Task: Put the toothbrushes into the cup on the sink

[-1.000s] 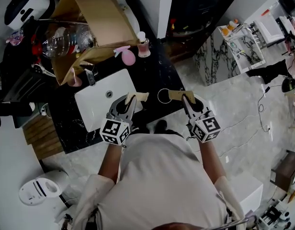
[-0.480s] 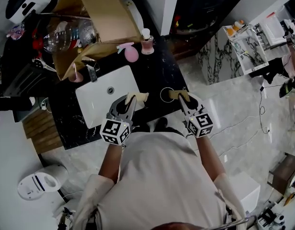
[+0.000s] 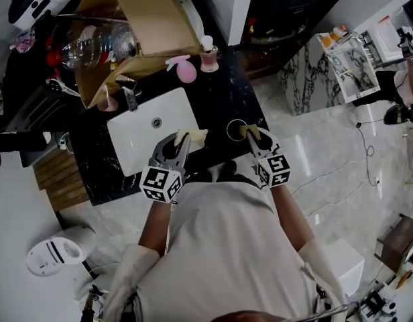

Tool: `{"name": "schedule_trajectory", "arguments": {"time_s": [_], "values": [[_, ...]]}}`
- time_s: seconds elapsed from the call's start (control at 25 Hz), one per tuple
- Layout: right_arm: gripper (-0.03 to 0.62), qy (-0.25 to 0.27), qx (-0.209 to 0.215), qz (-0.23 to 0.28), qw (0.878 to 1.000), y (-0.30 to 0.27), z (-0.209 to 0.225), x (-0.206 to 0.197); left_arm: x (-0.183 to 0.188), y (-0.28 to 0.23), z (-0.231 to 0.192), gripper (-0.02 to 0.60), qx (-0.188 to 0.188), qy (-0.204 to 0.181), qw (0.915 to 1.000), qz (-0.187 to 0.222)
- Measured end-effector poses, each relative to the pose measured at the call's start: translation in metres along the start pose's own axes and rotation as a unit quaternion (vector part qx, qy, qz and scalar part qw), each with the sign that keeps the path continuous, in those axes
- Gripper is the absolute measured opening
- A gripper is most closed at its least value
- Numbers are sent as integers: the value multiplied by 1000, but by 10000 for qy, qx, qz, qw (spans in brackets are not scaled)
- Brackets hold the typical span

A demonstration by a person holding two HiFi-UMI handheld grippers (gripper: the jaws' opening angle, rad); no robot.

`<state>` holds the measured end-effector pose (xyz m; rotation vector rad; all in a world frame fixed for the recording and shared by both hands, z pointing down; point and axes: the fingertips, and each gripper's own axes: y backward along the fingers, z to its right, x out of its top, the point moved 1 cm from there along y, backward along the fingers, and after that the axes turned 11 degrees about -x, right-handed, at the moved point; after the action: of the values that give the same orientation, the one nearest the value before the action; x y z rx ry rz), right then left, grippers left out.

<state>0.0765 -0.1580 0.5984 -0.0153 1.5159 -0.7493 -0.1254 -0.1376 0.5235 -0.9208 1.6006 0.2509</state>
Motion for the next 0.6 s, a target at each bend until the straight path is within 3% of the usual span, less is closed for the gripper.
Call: {"name": "schedule_trajectory", "arguments": {"time_s": [0.48,0.6], "values": [[78,63,-17,-257,9996,-16,-2,-20,-6,3,3,32,22,42,10000,-51],[104,26,-16,-315,9995,-18,-2,-23,-6,5,3,33,31,41,10000,-62]]}}
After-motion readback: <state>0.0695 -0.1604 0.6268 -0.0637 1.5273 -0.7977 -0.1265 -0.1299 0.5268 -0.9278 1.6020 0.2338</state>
